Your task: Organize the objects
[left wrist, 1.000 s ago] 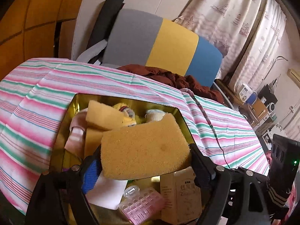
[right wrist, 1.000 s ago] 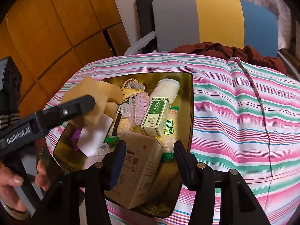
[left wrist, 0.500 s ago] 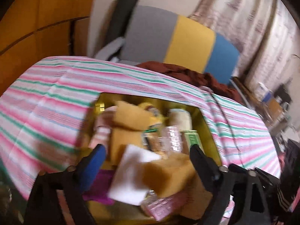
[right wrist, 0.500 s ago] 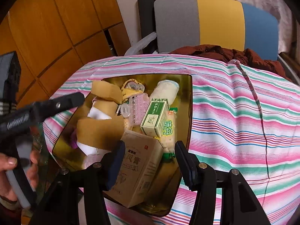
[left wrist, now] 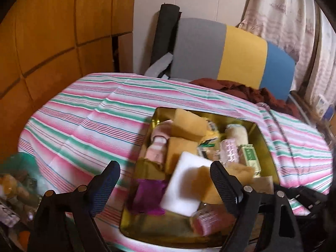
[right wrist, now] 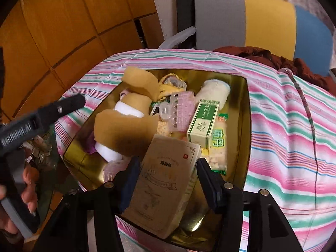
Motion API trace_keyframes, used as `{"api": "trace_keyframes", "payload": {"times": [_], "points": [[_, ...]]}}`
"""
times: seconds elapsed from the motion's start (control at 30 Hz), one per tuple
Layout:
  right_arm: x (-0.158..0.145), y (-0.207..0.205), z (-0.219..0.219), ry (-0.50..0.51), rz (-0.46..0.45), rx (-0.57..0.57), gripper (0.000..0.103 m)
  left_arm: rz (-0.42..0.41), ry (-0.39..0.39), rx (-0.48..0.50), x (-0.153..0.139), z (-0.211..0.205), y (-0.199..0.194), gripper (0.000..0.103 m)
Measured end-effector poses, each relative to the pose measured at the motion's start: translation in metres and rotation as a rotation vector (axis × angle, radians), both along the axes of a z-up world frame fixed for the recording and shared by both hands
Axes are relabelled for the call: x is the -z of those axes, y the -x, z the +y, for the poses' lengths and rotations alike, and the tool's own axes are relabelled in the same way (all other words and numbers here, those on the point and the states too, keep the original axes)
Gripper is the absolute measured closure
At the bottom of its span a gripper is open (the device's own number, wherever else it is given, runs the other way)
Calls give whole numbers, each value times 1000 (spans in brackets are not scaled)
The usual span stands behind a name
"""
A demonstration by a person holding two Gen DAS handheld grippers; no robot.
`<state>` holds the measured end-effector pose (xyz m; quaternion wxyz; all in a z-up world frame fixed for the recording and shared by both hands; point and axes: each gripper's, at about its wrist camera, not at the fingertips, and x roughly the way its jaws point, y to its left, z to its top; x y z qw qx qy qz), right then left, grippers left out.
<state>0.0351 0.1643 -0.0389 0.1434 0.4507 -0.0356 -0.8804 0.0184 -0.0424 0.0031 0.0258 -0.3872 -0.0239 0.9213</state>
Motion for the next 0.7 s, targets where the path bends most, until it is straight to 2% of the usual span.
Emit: {"api": "trace_keyframes", "payload": {"times": [0.03,0.1,0.13,0.17,0.23,0.37,0.47,0.63,0.7], "points": [[-4,-1,3,7,7,8,44,4,19,-4,0,1,-2,14],[-14,-3,8,21,21,29,35,10,52,1,-1,3,-5,14],[-19,-4,9,17,28,39,26,16,68,0,-3,4,-7,14],[-24,-5,9,1,39,51,21,19,81,-1,-5,6,-9,14],[-34,-7,8,-50,67,73,20,13,107,-9,-7,8,-10,14],[-46,-9,2,-118,95,85,4,10,191,-26,-10,15,-16,14],[-52,-7,0,-142,108,99,0,-9,211,-43,-9,14,-18,14],[-52,0,-5,-165,83,126,0,-60,166,-83,-5,2,-18,15],[-51,3,-7,-171,67,139,0,-76,163,-91,-3,0,-17,18]]}}
